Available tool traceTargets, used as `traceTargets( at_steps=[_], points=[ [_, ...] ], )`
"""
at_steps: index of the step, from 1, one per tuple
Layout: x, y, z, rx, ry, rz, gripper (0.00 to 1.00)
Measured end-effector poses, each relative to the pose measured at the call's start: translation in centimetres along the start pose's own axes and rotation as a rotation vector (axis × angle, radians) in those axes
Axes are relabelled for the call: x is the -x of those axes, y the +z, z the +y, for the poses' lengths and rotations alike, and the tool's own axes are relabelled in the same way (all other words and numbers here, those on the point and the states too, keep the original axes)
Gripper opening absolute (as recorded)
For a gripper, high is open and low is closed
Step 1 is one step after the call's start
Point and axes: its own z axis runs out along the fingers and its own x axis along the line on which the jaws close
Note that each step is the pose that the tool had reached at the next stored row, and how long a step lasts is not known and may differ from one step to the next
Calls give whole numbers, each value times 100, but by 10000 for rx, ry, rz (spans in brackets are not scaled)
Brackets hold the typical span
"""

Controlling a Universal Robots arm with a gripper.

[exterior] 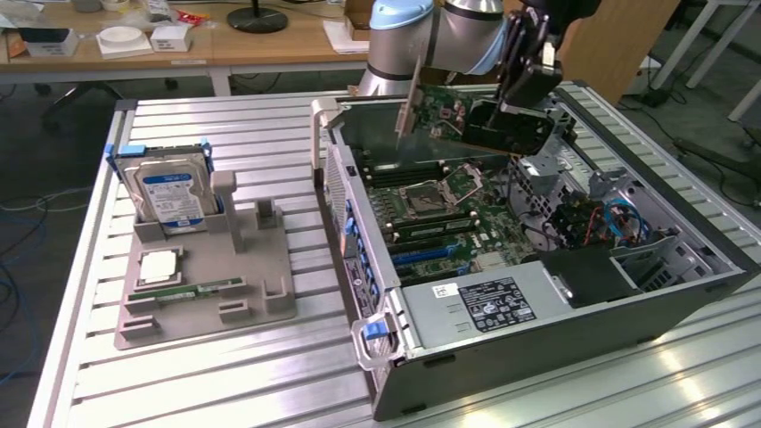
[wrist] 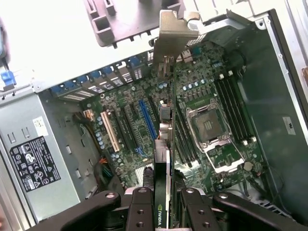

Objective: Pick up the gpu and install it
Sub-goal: 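Insert the gpu into the slot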

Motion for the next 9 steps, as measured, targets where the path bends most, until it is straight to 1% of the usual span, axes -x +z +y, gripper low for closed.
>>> traceTargets(
  at_steps=[9],
  points=[
    [-3, 1, -1, 19, -894, 42, 26]
  ],
)
